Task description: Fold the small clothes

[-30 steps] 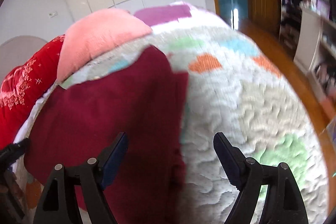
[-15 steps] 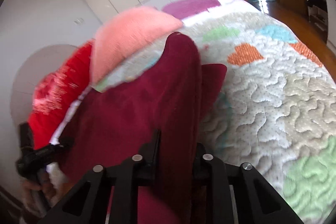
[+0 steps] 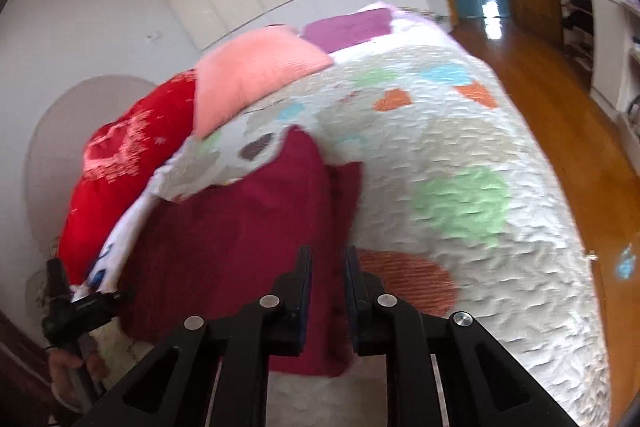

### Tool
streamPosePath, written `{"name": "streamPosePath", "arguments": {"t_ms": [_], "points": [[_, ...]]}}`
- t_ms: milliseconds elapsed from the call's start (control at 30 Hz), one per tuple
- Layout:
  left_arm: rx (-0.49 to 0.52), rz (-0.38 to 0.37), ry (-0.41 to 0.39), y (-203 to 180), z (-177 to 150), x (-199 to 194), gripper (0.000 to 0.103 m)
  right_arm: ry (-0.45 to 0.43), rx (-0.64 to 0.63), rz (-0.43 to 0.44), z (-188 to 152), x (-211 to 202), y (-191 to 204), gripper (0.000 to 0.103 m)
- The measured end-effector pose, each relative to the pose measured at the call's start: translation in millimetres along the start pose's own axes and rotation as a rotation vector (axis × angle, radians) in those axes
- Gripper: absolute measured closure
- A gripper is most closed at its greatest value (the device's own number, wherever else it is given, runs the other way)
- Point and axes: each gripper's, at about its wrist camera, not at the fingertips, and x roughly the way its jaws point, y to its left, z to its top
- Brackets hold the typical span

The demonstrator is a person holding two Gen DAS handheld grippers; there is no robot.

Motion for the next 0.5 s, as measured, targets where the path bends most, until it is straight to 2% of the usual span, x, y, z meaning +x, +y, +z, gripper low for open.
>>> {"name": "streamPosePath", "arguments": {"t_ms": [33, 67, 100, 200, 333, 433, 500], "points": [[0.018, 0.023, -0.011, -2, 0, -3, 0.053, 0.002, -0.022, 0.026, 1, 1, 11, 0.07], [0.037, 0.044, -0.023, -3, 1, -6, 0.053, 0.007, -0.053, 0.052, 2, 4, 23, 0.049], [0.051, 0.062, -0.038, -5, 1, -10, 0.052, 0.008, -0.095, 0.082, 4, 12, 44, 0.041], [0.058, 0.1, -0.08, 1, 1, -16, 0.046, 0.036, -0.166, 0.139, 5, 40, 85, 0.041], [0.014, 0.078, -0.093, 19, -5, -21, 0.039, 0.113, -0.233, 0.224, 12, 95, 146, 0.043], [-0.008, 0.068, -0.106, 25, -11, -21, 0.035, 0.147, -0.343, 0.239, 17, 137, 198, 0.053], [-0.011, 0.062, -0.111, 27, -13, -20, 0.033, 0.214, -0.403, 0.248, 21, 175, 230, 0.058]]}}
